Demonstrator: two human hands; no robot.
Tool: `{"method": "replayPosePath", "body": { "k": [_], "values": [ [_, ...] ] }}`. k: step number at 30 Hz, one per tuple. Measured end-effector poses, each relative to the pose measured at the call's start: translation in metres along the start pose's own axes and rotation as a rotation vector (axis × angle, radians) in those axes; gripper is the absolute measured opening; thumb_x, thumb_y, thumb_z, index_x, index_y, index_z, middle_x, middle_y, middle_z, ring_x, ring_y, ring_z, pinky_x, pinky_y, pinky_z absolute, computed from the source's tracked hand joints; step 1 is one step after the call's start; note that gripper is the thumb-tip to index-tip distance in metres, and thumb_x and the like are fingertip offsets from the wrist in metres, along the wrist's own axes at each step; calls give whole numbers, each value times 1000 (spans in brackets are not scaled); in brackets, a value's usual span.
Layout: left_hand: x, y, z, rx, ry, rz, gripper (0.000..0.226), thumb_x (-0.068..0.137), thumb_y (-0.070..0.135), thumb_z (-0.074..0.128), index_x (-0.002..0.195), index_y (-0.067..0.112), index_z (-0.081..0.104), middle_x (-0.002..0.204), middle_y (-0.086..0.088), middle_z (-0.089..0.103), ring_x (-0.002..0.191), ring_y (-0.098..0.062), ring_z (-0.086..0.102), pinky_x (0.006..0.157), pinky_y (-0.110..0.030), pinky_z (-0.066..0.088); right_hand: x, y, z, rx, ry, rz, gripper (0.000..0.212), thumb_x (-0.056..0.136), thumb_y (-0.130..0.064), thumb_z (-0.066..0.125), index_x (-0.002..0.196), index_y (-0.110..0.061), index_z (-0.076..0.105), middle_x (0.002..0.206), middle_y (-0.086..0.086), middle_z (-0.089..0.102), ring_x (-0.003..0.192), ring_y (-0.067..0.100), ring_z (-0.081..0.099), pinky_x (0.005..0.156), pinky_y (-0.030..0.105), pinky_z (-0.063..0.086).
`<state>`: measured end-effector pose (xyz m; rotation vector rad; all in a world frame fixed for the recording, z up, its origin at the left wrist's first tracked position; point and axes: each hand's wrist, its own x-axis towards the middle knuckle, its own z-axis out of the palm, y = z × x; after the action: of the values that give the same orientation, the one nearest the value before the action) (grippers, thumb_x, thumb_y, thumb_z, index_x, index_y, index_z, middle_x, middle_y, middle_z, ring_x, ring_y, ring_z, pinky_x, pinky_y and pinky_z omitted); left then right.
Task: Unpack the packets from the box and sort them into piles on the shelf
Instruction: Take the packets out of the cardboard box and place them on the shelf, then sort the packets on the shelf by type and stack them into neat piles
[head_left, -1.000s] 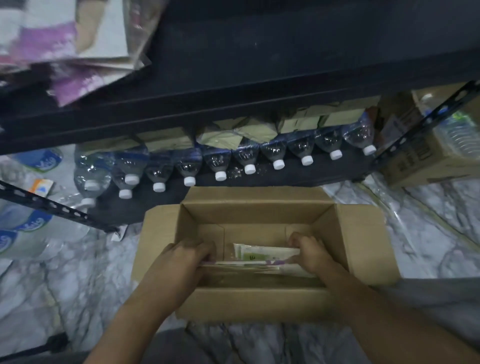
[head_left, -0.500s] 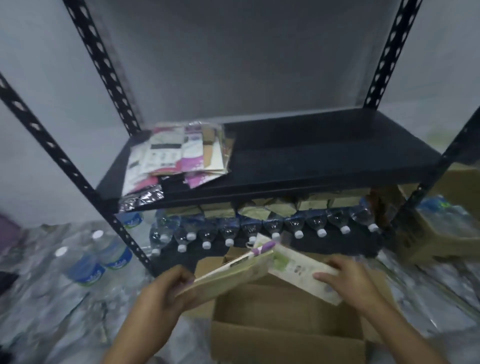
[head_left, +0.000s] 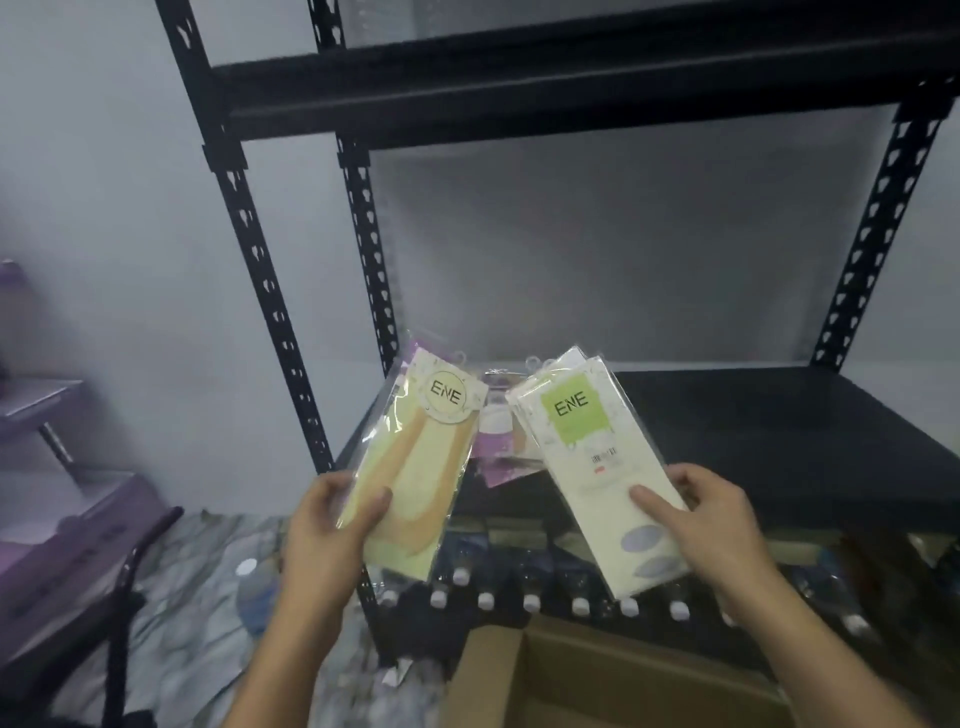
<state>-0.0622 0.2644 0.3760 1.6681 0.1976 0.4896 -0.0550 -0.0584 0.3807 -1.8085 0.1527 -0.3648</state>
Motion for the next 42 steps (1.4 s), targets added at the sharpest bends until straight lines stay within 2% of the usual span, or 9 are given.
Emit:
{"method": "replayPosePath", "body": {
  "k": [3, 8, 11, 14, 19, 21, 25, 33, 42],
  "values": [
    [39, 2, 19, 7, 26, -58, 22, 87, 30, 71, 103, 22, 58, 110, -4, 66, 99, -30, 66, 86, -54, 55, 37, -20, 35, 33, -10, 20, 7, 84, -14, 70, 82, -15, 63, 84, 2, 69, 54, 7, 66, 35, 18, 45],
    [105, 0, 51, -53, 44, -130, 29, 93, 25, 64, 116, 15, 49, 121, -5, 57, 95, -26, 66, 57, -31, 57, 105, -34, 89, 13, -30, 87, 5, 87, -14, 59, 85, -14, 63, 89, 6, 70, 76, 23, 68, 67, 37, 56],
    [138, -11, 68, -89, 31, -208, 34, 94, 20, 63, 122, 9, 48, 125, -10, 58, 102, -29, 65, 81, -43, 58, 141, -34, 114, -19, -42, 122, 10, 87, -9, 53, 82, -8, 62, 86, 9, 69, 76, 27, 67, 67, 39, 55],
    [163, -27, 84, -89, -1, -280, 39, 93, 20, 64, 125, 3, 49, 121, -15, 62, 98, -29, 67, 86, -47, 57, 169, -27, 138, -61, -56, 143, 12, 88, -7, 53, 80, -5, 62, 89, 12, 70, 76, 28, 67, 66, 38, 55],
    [177, -62, 99, 780, -41, -129, 53, 88, 53, 57, 124, 14, 57, 125, -8, 57, 117, -28, 50, 99, -42, 43, 186, 0, 167, -356, -109, 121, 24, 88, -18, 61, 104, -2, 68, 100, 13, 70, 83, 26, 68, 65, 30, 54],
    [177, -70, 101, 902, -35, -86, 59, 88, 60, 50, 128, 18, 54, 129, -7, 50, 123, -28, 41, 102, -45, 35, 183, 10, 173, -482, -105, 81, 33, 88, -28, 61, 110, -4, 67, 107, 12, 67, 90, 26, 65, 71, 33, 56],
    [178, -75, 107, 828, -64, -40, 57, 89, 57, 49, 133, 20, 50, 129, -5, 49, 120, -26, 43, 102, -47, 37, 180, 23, 181, -559, -69, 27, 44, 91, -35, 57, 119, -2, 61, 128, 13, 48, 109, 30, 53, 87, 43, 53],
    [173, -69, 107, 723, -58, -65, 61, 91, 56, 48, 136, 16, 45, 131, -5, 49, 119, -27, 48, 101, -50, 41, 180, 25, 173, -480, -92, -26, 43, 93, -34, 51, 124, -5, 61, 132, 15, 49, 117, 32, 48, 96, 44, 47],
    [132, -45, 97, 698, 40, 105, 53, 92, 45, 55, 137, 21, 43, 141, -3, 42, 131, -25, 36, 107, -53, 29, 140, 17, 124, -401, -97, -44, 29, 89, -29, 59, 114, -14, 65, 115, 11, 50, 105, 30, 55, 93, 45, 49]
  ]
}}
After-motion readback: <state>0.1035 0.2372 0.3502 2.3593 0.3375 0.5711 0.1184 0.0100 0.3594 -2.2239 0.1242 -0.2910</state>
